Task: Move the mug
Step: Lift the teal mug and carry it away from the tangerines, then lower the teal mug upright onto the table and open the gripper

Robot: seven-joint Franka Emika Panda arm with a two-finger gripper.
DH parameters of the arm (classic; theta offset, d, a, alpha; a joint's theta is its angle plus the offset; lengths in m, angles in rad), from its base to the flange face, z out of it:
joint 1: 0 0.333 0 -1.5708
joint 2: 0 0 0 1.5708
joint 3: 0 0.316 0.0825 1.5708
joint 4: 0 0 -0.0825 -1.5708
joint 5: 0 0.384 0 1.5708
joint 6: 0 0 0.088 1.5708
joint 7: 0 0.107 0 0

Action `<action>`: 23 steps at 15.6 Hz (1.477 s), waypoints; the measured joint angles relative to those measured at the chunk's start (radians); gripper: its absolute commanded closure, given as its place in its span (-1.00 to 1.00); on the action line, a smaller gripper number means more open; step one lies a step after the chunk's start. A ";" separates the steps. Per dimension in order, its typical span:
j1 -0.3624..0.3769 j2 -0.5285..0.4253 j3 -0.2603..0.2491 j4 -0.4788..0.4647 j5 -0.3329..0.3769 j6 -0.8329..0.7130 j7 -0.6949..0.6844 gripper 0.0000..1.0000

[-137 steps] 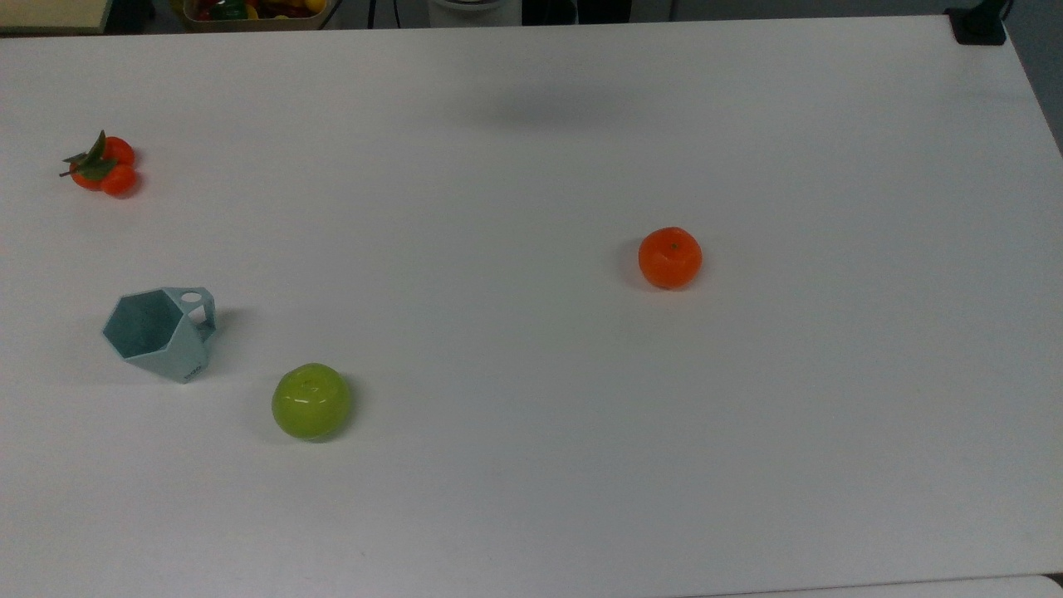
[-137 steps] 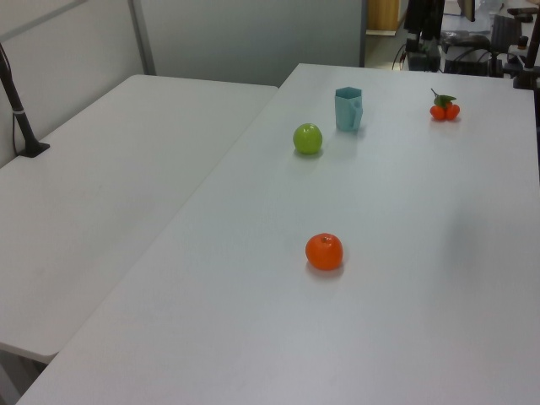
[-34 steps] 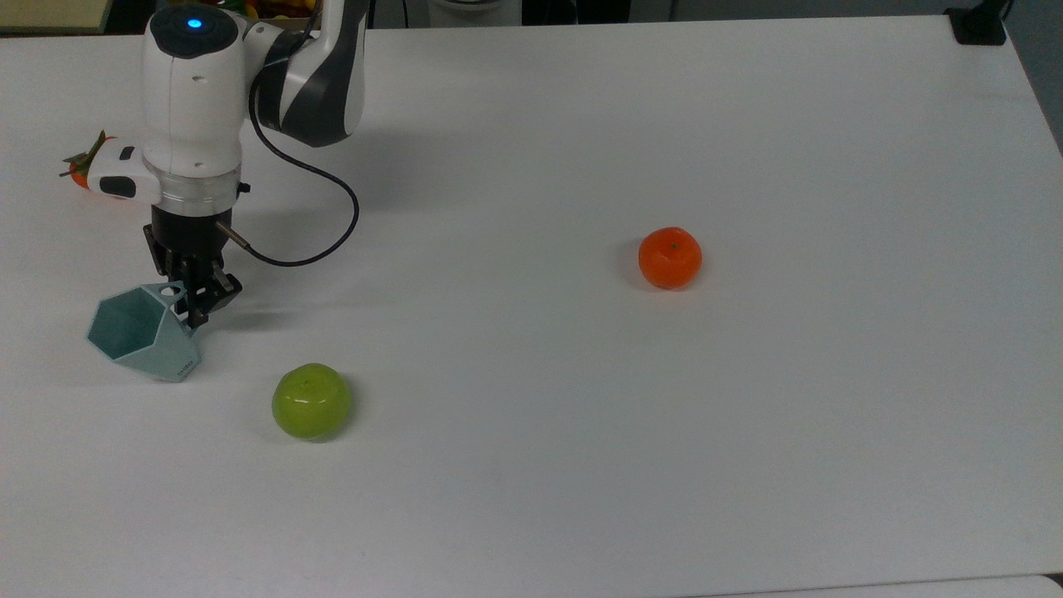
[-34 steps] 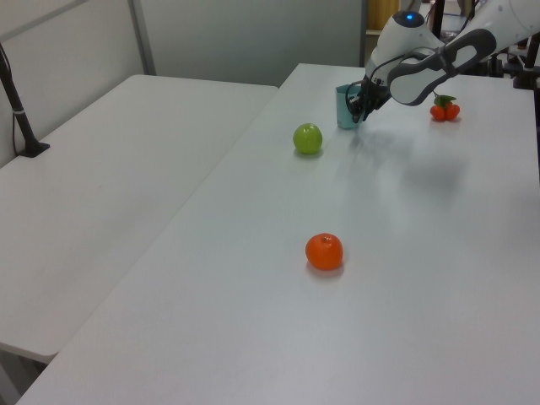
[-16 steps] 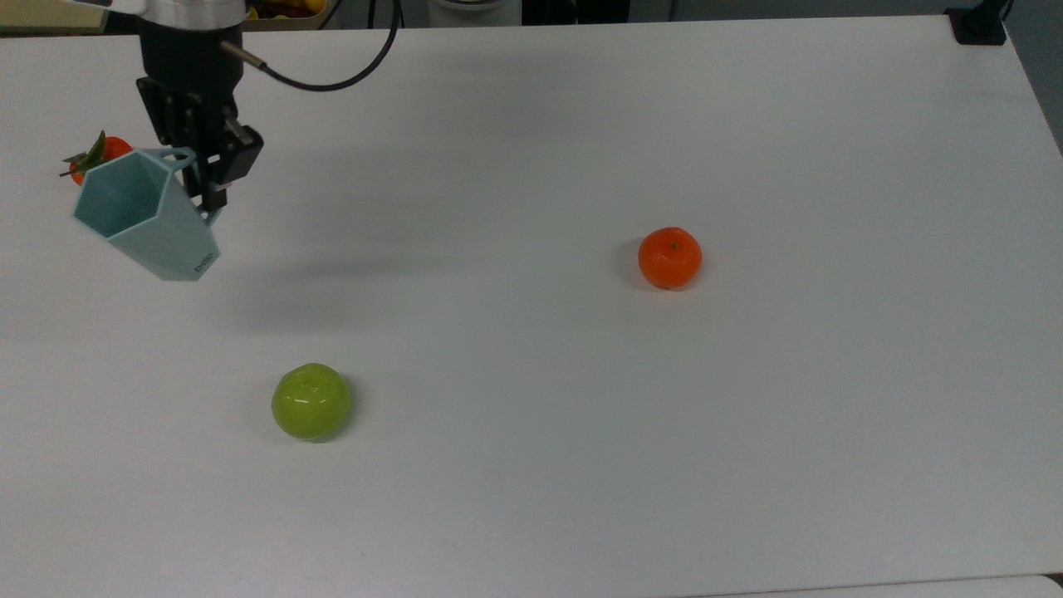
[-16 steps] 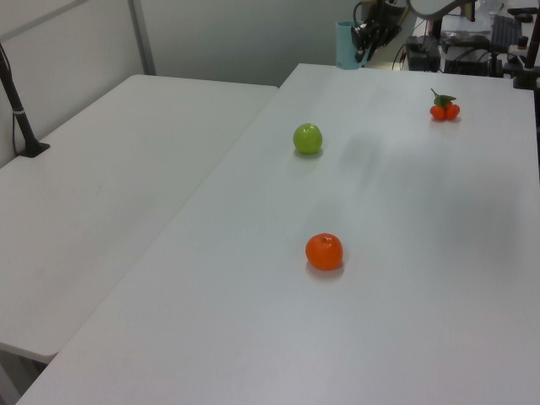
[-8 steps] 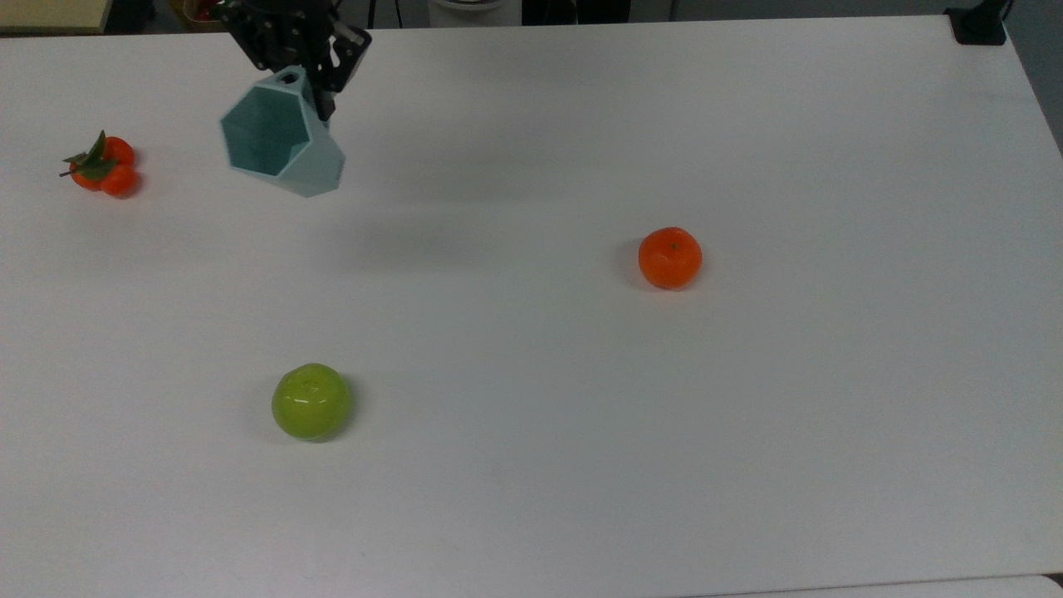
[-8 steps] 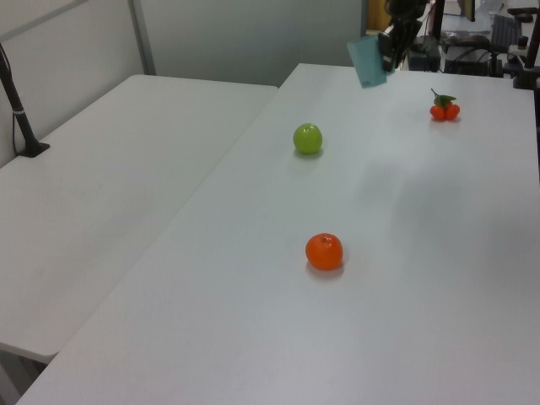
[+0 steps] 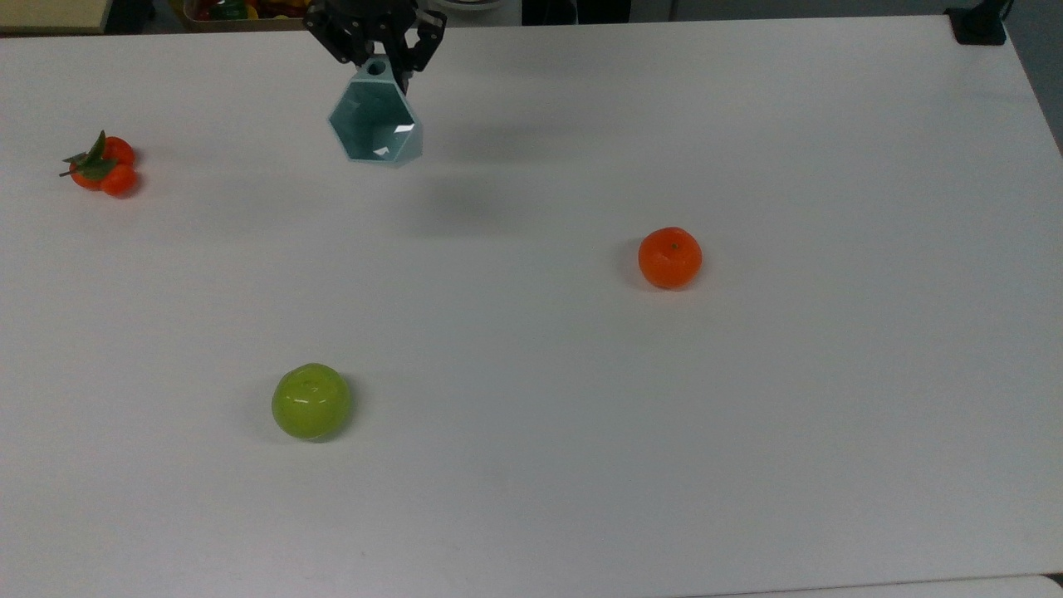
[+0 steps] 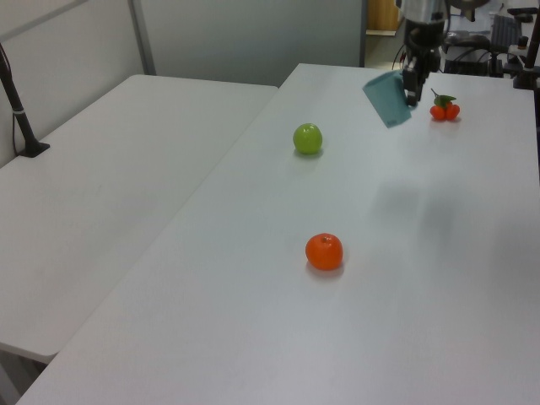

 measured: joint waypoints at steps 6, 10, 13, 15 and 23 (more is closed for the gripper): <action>0.012 -0.053 0.008 -0.161 0.000 0.020 -0.062 1.00; 0.012 -0.054 0.026 -0.254 0.000 0.105 -0.063 1.00; 0.013 -0.054 0.032 -0.304 0.000 0.164 -0.065 1.00; 0.013 -0.055 0.042 -0.346 0.000 0.226 -0.065 1.00; 0.013 -0.055 0.045 -0.482 -0.003 0.504 -0.066 1.00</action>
